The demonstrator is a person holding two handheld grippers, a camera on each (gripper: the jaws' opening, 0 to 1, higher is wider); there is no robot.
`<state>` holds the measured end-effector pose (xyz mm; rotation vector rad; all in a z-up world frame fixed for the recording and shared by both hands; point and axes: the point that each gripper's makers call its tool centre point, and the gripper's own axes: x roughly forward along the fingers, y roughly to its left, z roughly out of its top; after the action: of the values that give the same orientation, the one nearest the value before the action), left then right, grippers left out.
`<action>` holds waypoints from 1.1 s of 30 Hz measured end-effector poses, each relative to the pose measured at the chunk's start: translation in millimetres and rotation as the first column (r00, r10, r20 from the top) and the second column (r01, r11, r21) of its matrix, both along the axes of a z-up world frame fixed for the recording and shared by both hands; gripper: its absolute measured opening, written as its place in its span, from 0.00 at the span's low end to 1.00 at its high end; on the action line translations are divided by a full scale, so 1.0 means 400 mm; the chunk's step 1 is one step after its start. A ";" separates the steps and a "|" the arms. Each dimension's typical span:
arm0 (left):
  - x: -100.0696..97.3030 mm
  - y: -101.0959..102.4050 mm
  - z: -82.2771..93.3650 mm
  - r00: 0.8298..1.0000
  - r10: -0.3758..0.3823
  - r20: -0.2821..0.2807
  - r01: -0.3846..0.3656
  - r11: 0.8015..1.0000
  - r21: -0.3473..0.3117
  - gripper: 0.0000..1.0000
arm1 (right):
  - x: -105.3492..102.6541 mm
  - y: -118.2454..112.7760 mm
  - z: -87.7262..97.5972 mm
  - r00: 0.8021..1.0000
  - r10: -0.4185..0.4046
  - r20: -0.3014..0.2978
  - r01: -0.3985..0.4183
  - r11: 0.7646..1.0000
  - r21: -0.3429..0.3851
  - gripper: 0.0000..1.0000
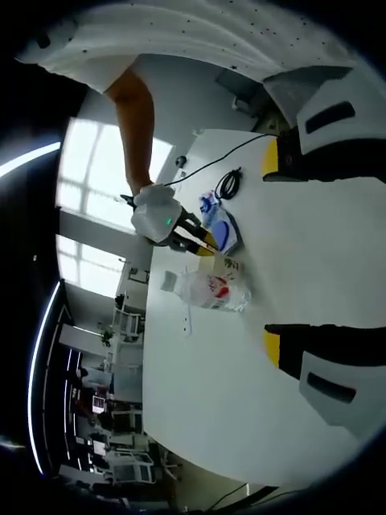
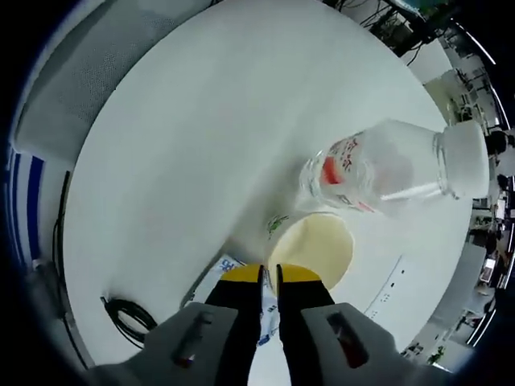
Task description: Arrange the tabletop items into an orderly group along one side of the table until the central work area is clear of visible clutter.
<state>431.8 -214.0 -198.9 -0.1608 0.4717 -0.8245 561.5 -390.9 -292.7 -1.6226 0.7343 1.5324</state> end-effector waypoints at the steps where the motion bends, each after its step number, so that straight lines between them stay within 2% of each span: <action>1: 0.000 -0.001 0.000 1.000 0.000 0.000 0.000 1.000 0.000 0.73 | -0.002 0.001 0.000 1.000 -0.006 -0.005 0.006 1.000 0.005 0.05; 3: -0.001 -0.002 0.000 1.000 0.000 0.000 0.000 1.000 -0.001 0.73 | -0.003 0.001 0.000 1.000 -0.011 -0.007 0.011 1.000 0.007 0.08; 6: 0.000 -0.002 0.000 1.000 0.000 0.000 0.000 1.000 0.000 0.73 | -0.006 -0.002 0.000 1.000 -0.015 -0.011 0.015 1.000 0.004 0.07; 13: 0.000 -0.003 0.005 1.000 -0.002 0.002 0.002 1.000 0.002 0.73 | -0.012 -0.006 0.004 0.999 -0.030 -0.016 0.031 0.999 0.012 0.13; 24: -0.002 -0.013 0.020 1.000 -0.011 0.014 0.011 1.000 0.006 0.73 | -0.025 -0.008 0.025 0.997 -0.073 -0.013 0.074 0.996 0.056 0.24; 33: -0.006 -0.021 0.036 0.999 -0.025 0.028 0.025 1.000 0.017 0.74 | -0.043 0.002 0.044 0.990 -0.135 -0.027 0.138 0.983 0.125 0.33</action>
<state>429.2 -222.5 -184.4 -0.1281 0.4547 -0.8461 544.3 -390.2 -275.0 -1.4373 0.7275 1.4666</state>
